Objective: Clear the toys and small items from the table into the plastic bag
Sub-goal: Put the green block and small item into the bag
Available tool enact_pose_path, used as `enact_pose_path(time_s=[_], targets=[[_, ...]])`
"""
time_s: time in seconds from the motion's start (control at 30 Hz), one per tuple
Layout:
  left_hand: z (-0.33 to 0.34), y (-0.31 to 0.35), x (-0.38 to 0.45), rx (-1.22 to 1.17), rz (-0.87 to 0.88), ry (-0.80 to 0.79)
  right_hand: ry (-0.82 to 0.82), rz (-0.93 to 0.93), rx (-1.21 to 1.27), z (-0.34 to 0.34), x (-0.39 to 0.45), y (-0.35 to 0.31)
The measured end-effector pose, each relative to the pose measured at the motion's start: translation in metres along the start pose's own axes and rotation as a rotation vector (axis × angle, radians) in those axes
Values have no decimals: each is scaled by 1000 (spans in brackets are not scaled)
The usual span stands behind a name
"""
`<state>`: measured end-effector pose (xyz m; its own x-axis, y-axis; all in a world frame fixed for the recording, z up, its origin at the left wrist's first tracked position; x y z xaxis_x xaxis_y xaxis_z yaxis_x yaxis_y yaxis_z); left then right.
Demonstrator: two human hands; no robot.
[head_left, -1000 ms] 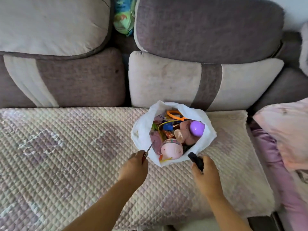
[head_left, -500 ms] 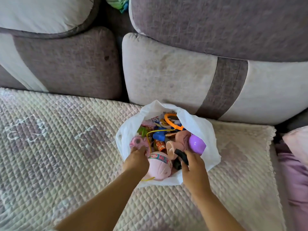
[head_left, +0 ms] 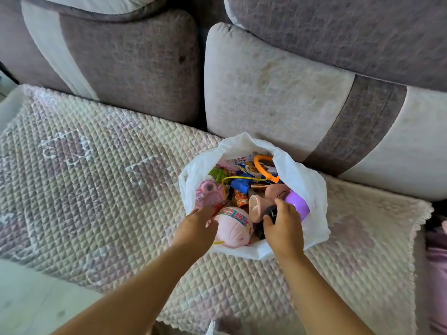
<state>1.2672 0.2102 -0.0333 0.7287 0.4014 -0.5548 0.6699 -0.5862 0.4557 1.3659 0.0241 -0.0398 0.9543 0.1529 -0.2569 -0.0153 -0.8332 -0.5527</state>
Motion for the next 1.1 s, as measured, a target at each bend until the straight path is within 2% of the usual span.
enact_pose_path(time_s=[0.1,0.23,0.37,0.63,0.97,1.1], targets=[[-7,-10,-22,-18,-29,-39,-38,-96,103,-5,-24,-20],[-26,-39,-59,-73,-78,-66,-281,-180,143,8,-66,-58],[-58,-85,-112,-148,-105,-30,-406,-338,107,18,-115,-112],[-107,-234,-247,-147,-264,129,-577,-672,-64,79,-240,-216],[-108,-439,-453,-414,-596,330,-808,-911,-247,195,-454,-321],[-100,-512,-535,-566,-728,460,-903,-1045,-318,247,-542,-362]])
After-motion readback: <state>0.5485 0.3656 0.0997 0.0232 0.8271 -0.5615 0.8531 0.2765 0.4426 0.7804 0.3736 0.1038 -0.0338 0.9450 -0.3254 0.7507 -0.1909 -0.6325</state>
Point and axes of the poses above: each hand's wrist, its own x-axis towards the middle knuckle, its own z-axis out of the palm, y = z × x, the point moved 6 cm from there along x, towards the middle knuckle, and after that the axes turned 6 degrees about x, right-handed, at the moved point
